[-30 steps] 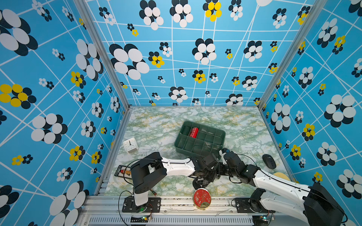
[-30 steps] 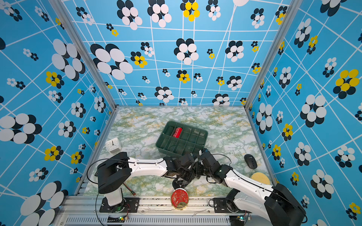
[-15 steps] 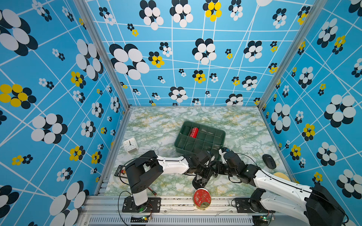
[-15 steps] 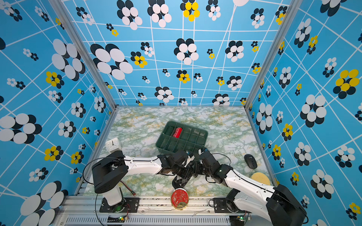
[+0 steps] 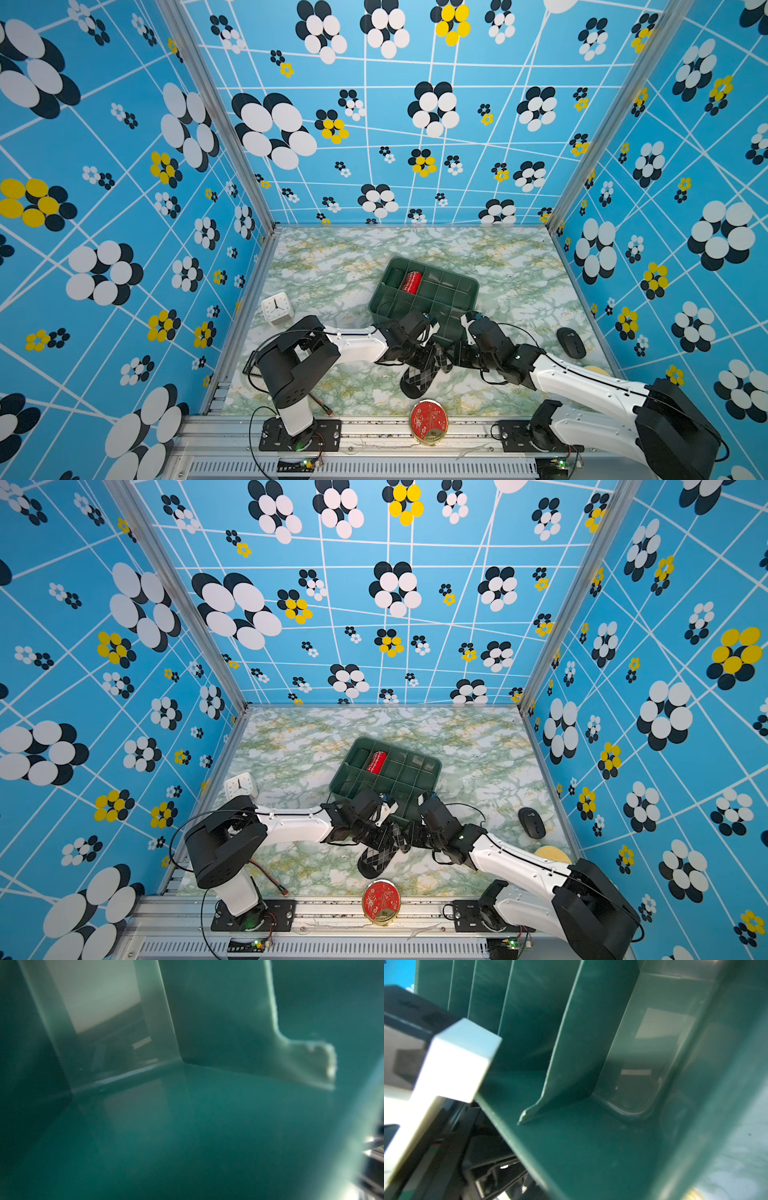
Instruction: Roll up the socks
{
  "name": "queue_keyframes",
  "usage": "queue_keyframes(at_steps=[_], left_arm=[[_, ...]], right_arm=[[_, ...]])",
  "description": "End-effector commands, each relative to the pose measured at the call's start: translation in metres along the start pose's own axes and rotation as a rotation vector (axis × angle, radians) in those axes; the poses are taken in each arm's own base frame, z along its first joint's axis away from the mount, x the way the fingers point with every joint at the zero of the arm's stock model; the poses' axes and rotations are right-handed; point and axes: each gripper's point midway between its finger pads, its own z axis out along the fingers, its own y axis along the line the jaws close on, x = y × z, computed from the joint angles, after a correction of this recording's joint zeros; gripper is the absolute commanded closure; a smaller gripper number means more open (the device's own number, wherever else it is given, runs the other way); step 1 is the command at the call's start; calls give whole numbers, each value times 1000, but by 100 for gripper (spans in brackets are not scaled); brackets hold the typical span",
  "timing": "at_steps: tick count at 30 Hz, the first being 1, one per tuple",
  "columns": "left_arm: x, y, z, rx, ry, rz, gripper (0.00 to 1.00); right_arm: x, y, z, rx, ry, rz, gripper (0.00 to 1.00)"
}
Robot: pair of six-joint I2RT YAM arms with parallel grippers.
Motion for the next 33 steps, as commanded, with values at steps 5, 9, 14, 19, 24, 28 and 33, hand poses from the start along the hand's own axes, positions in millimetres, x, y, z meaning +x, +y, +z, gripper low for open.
queue_keyframes(at_steps=[5, 9, 14, 19, 24, 28, 33], left_arm=[[37, 28, 5, -34, 128, -71, 92], [36, 28, 9, -26, 130, -75, 92], [34, 26, 7, -24, 118, -68, 92], [32, 21, 1, -59, 77, -10, 92], [32, 17, 0, -87, 51, 51, 92], [34, 12, 0, -108, 37, 109, 92], [34, 9, -3, -137, 26, 165, 92]], right_arm=[[-8, 2, -2, 19, -32, 5, 56], [-20, 5, -4, 14, -85, 11, 54], [-40, 10, -11, 28, -165, 7, 54], [-56, 13, -13, 36, -237, 32, 54], [-67, 15, -11, 42, -277, 47, 54], [-74, 18, -8, 47, -292, 45, 54], [-81, 25, -2, 37, -305, 50, 54]])
